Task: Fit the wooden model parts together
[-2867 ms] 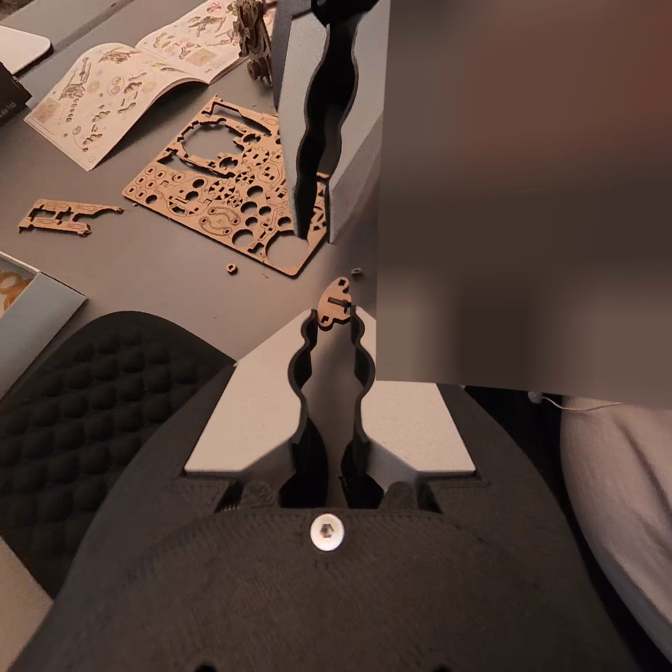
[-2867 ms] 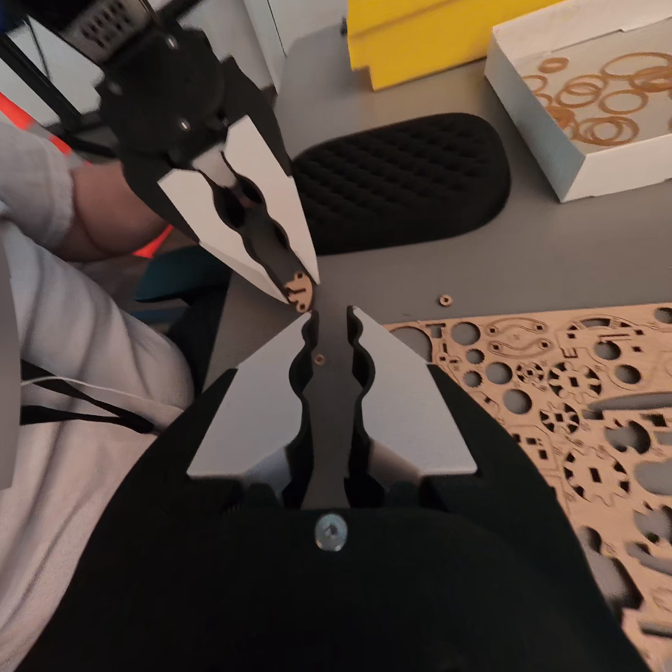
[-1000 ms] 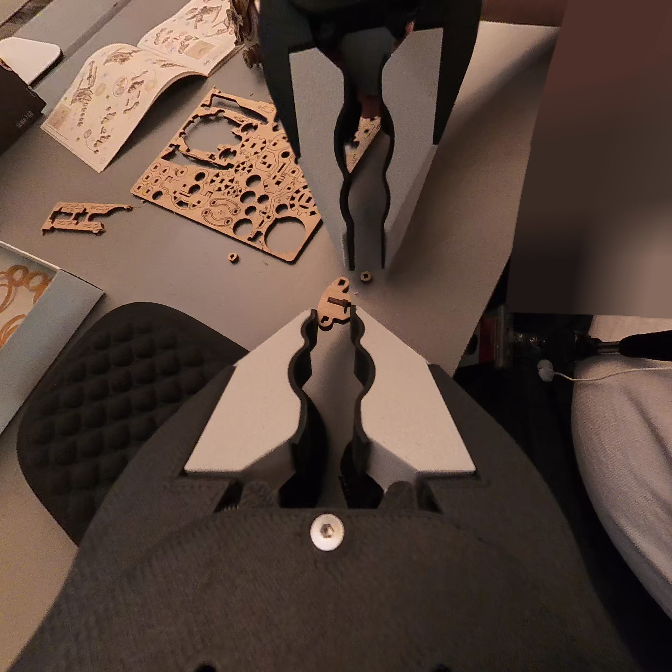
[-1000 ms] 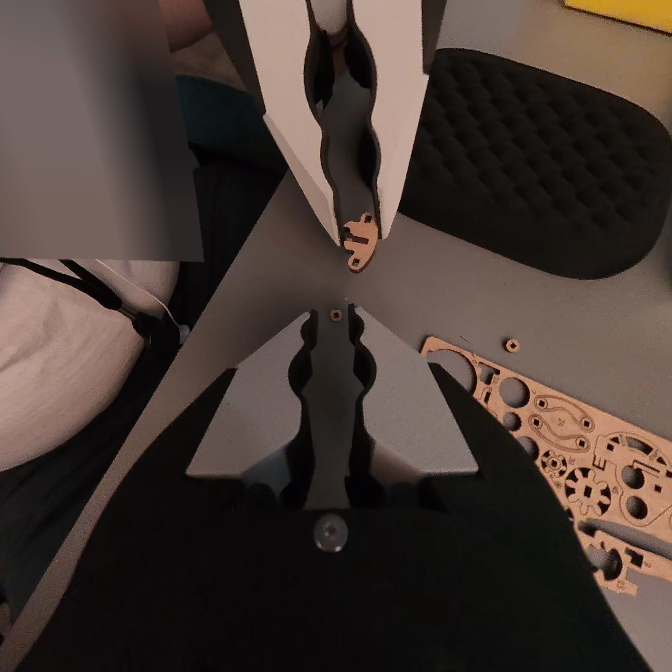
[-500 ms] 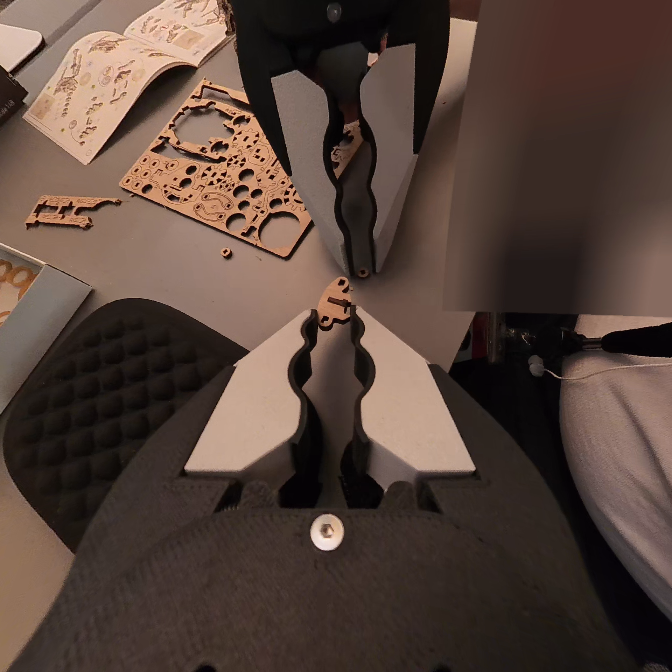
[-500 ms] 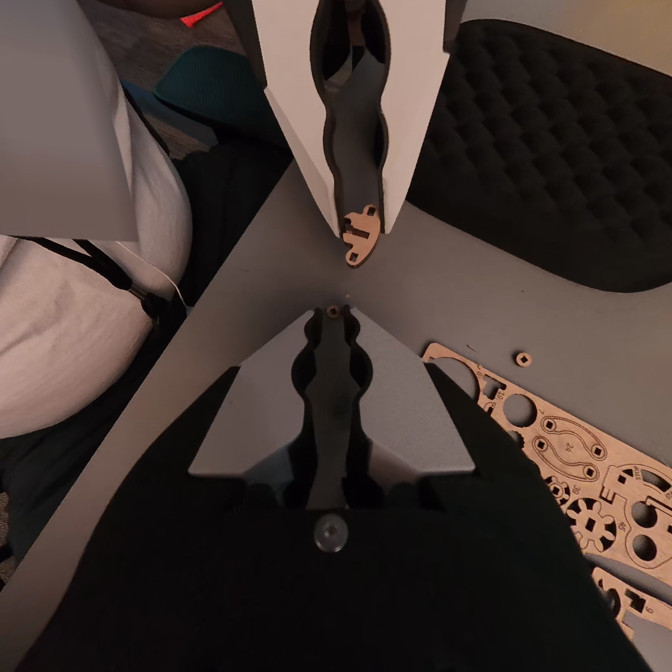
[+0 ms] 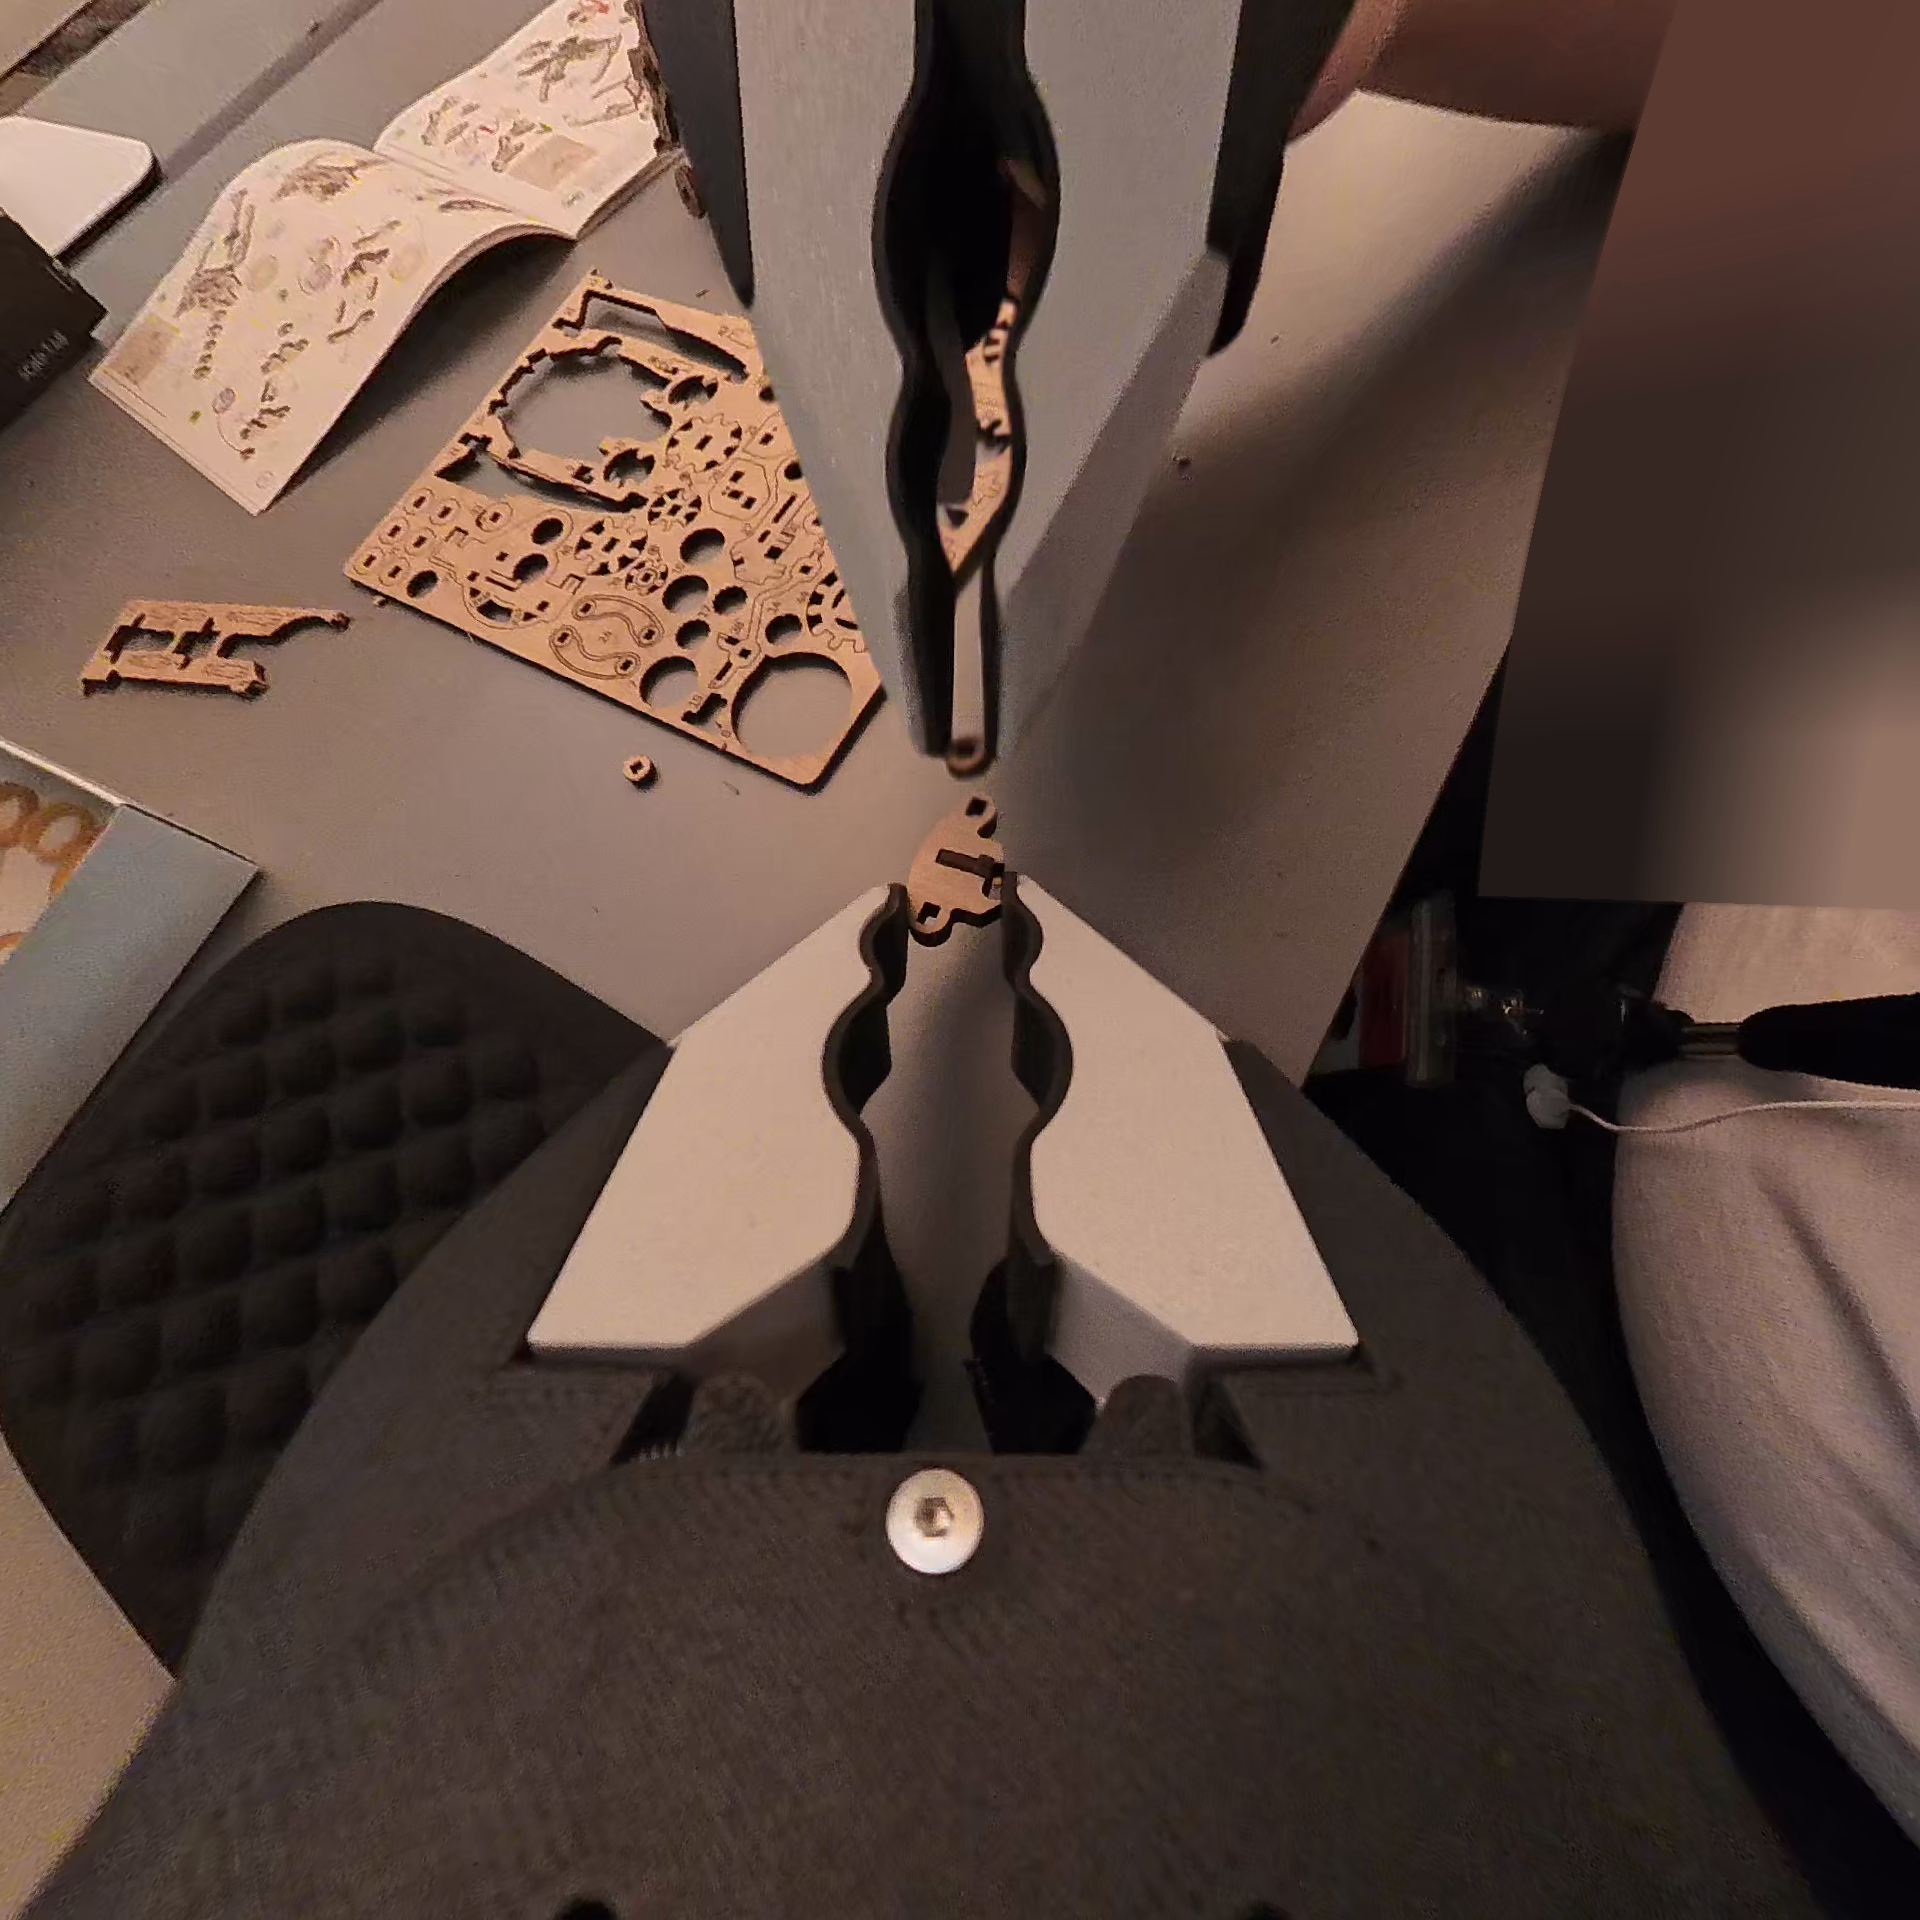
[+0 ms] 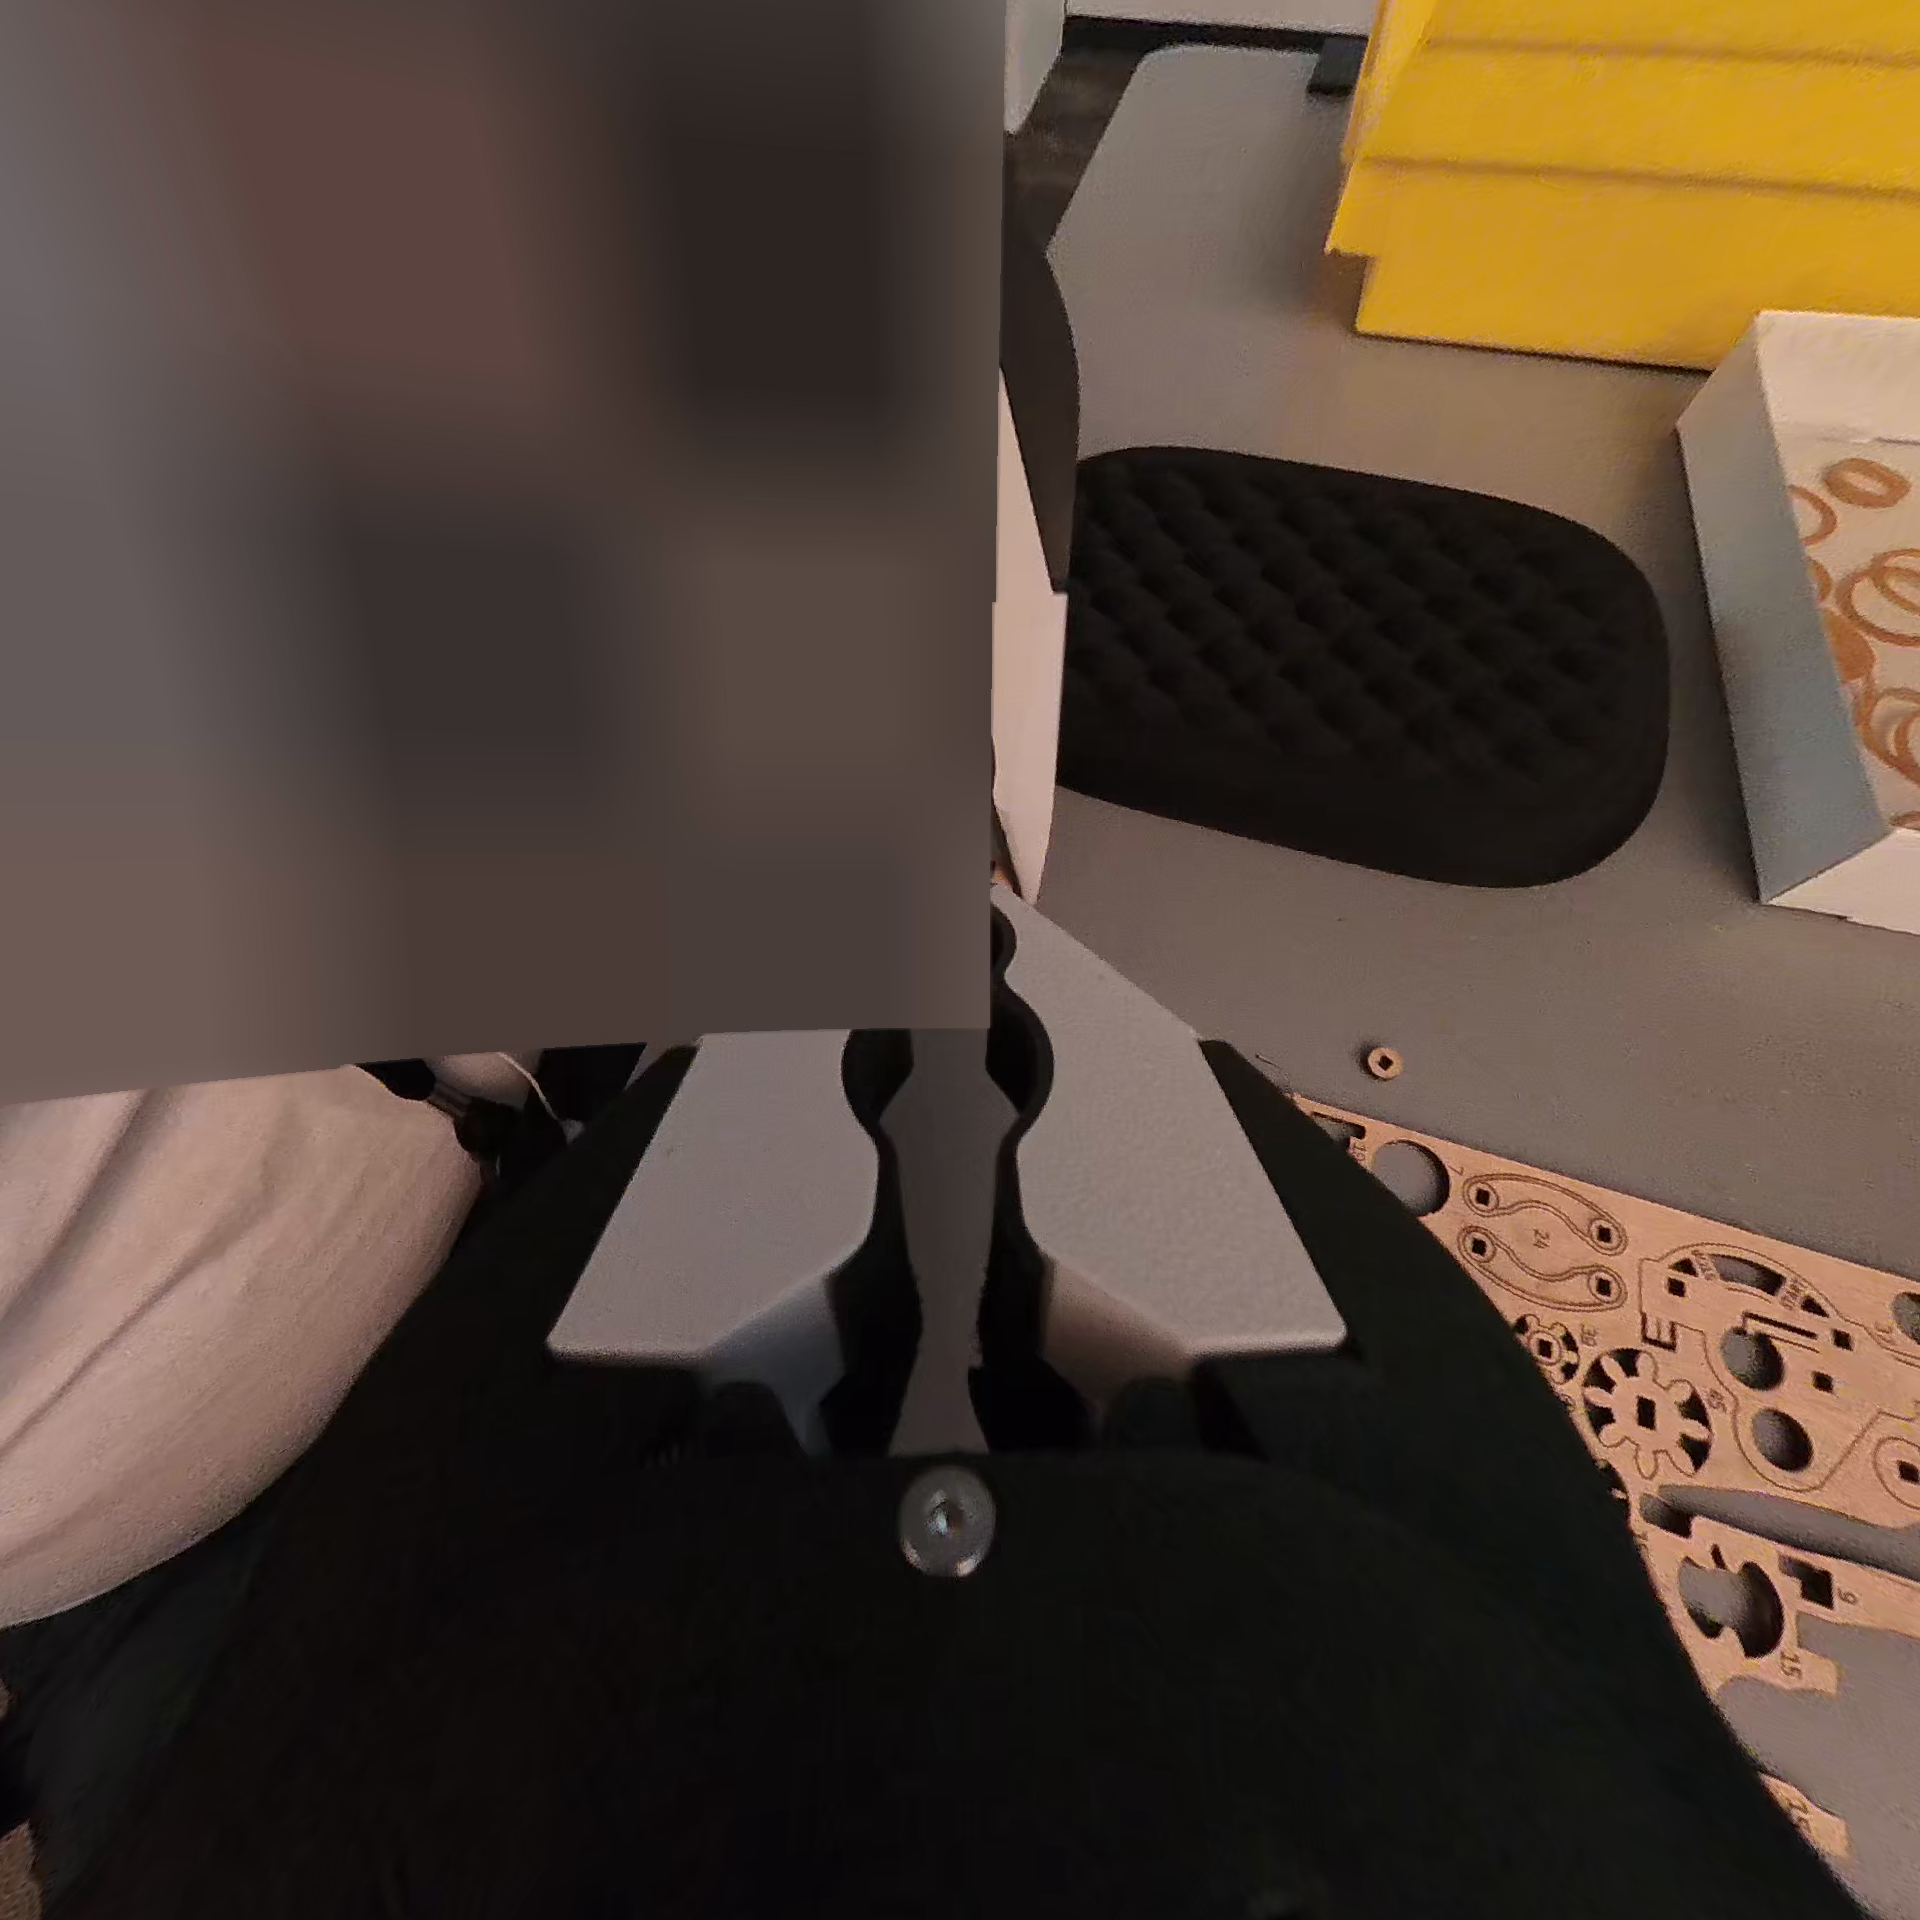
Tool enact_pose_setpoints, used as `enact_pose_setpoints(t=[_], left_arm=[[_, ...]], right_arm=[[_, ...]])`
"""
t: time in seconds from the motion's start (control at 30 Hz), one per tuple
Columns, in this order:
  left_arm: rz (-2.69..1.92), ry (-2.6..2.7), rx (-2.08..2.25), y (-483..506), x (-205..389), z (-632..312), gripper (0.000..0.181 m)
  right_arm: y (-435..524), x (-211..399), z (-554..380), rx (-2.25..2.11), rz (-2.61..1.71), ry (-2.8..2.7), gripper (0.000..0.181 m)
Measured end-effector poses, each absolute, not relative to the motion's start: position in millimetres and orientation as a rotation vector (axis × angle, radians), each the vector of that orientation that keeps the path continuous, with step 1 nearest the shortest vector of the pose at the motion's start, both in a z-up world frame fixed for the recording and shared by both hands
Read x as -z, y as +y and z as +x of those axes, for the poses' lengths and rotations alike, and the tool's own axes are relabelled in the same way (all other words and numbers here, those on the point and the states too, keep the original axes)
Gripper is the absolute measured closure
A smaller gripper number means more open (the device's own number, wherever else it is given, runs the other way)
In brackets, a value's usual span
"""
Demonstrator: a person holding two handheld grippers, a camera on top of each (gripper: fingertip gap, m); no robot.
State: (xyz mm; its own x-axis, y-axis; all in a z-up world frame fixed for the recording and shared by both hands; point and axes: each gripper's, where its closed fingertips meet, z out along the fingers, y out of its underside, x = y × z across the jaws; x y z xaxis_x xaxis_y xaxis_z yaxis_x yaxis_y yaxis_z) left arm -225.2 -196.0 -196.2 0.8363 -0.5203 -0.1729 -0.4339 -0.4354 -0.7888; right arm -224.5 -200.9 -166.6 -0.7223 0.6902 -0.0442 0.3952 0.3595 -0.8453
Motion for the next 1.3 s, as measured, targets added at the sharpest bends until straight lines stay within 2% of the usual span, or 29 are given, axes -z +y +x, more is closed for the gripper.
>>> enact_pose_setpoints(t=[0.9,1.3], left_arm=[[-2.067,0.66,0.068,-190,192,-225,0.165],[-2.217,0.536,0.26,-194,215,-219,0.164]], right_arm=[[-201,182,-228,-1.128,-0.993,-2.344,0.175],[-203,205,-223,-1.217,-1.127,-2.381,0.175]])
